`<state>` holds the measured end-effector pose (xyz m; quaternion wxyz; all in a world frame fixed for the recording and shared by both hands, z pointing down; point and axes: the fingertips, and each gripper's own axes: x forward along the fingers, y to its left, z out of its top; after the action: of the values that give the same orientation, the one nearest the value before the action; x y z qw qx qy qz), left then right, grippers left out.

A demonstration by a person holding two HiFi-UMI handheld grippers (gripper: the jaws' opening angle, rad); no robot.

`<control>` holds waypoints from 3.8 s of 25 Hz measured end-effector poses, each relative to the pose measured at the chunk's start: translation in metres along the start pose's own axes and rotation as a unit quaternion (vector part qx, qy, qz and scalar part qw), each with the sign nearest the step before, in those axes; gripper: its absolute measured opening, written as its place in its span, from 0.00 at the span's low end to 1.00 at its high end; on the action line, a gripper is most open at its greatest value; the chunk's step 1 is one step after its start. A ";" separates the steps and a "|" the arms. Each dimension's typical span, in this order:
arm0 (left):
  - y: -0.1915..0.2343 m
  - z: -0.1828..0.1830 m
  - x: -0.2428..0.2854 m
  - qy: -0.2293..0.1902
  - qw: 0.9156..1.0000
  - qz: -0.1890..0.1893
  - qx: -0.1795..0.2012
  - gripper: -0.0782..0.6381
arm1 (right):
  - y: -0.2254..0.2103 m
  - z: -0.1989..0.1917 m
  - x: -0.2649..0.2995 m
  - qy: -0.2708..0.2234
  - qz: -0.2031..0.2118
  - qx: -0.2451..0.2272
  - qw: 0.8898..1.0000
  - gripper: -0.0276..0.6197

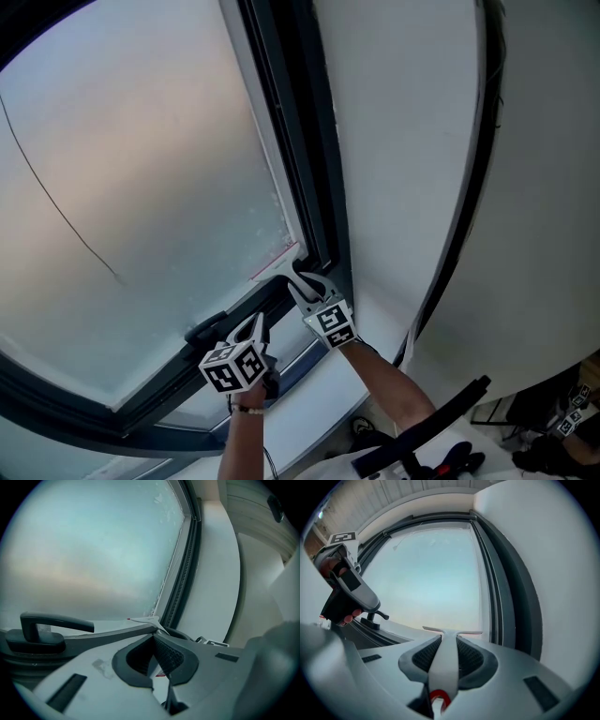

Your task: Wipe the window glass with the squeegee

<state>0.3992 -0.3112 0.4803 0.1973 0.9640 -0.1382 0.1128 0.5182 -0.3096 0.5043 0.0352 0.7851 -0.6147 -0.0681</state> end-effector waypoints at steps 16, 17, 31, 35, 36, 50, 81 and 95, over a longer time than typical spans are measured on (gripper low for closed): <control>0.000 0.002 -0.076 -0.051 0.998 -0.028 0.005 0.11 | 0.050 0.066 -0.065 -0.024 -0.035 0.008 0.999 0.18; -0.003 0.001 -0.081 -0.050 0.998 -0.030 0.006 0.11 | 0.054 0.068 -0.070 -0.022 -0.037 0.009 0.999 0.18; -0.022 0.030 -0.150 -0.072 0.995 -0.041 0.048 0.11 | 0.107 0.147 -0.108 -0.063 -0.049 -0.005 0.997 0.18; -0.030 0.054 -0.162 -0.085 0.992 -0.044 0.078 0.11 | 0.112 0.183 -0.100 -0.092 -0.042 0.000 0.995 0.18; -0.031 0.063 -0.165 -0.090 0.991 -0.044 0.088 0.11 | 0.113 0.195 -0.096 -0.101 -0.039 -0.004 0.994 0.18; -0.068 0.229 -0.188 -0.198 0.963 -0.004 0.186 0.11 | 0.092 0.379 -0.052 -0.215 -0.018 -0.036 0.976 0.18; -0.062 0.317 -0.163 -0.243 0.948 0.022 0.204 0.11 | 0.035 0.603 0.057 -0.324 -0.008 -0.030 0.946 0.18; -0.059 0.300 -0.162 -0.233 0.953 0.015 0.193 0.11 | 0.045 0.559 0.054 -0.305 -0.005 -0.029 0.952 0.18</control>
<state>0.3147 -0.3469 0.1471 -0.0320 0.9810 -0.1702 -0.0870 0.4039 -0.3572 -0.0453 -0.1314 0.7285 -0.5904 -0.3217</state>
